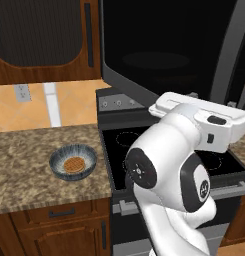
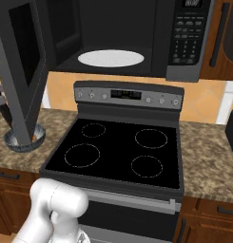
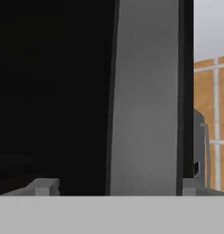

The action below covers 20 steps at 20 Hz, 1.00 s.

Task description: Open the microwave, place the bowl with waffle inside the microwave, then close the microwave door and turn it on.

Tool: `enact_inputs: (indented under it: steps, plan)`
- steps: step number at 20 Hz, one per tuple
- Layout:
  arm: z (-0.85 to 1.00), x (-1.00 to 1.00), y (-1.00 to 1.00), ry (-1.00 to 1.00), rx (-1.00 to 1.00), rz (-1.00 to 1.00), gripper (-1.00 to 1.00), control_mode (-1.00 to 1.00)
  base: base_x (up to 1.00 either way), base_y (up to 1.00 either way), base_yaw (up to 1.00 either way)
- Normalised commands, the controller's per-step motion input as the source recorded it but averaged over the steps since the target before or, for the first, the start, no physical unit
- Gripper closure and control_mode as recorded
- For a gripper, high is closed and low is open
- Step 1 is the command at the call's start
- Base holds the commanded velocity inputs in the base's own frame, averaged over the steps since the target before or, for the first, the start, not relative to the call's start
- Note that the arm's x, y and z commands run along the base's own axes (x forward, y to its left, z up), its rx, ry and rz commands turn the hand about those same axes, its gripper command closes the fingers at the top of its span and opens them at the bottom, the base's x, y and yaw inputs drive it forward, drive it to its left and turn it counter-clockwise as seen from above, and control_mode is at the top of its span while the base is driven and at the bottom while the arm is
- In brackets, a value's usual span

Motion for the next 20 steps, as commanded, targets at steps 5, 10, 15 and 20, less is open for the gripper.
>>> enact_inputs:
  steps: [5,10,15,20]
  plan:
    - [0.00,0.10,0.22,0.01,0.06,-0.02,-1.00,-1.00,0.00,0.00,0.00]
    - [0.01,-0.01,0.08,0.06,0.08,-0.14,-1.00,-1.00,0.00,0.00,0.00]
    - [0.07,-0.28,0.12,0.08,0.05,-0.15,-1.00,-1.00,0.00,0.00,0.00]
    - [0.09,-0.53,-0.01,0.03,0.01,-0.07,-1.00,-1.00,0.00,0.00,0.00]
